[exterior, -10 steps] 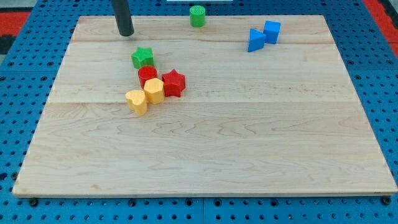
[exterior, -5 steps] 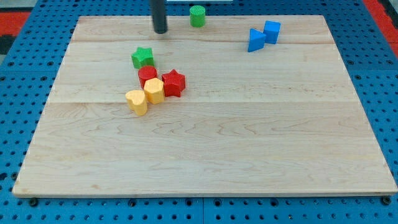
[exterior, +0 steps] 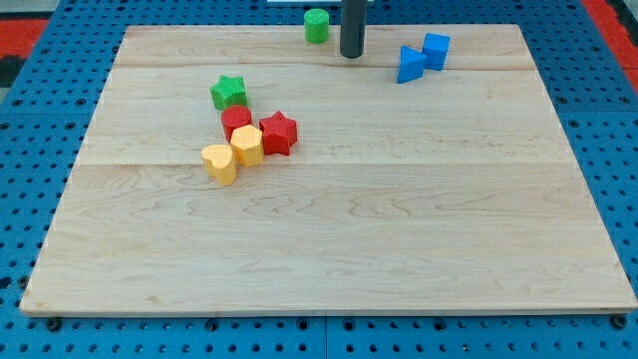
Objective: Nudge the green circle right a bit
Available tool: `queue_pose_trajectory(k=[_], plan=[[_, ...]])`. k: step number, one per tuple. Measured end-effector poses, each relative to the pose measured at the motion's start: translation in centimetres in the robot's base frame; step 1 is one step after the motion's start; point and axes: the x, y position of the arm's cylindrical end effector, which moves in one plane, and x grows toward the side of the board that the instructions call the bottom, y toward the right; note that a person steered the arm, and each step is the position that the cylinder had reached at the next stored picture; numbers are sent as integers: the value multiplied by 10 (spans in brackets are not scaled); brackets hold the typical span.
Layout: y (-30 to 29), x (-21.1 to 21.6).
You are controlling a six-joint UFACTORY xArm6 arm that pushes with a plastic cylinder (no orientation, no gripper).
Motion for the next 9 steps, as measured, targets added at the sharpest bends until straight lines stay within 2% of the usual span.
queue_pose_trajectory(k=[1,3,4,6,7,8,9], plan=[[2,-3],[66,-11],[75,-38],[40,-54],[-21,-42],[-60,22],[-100,46]])
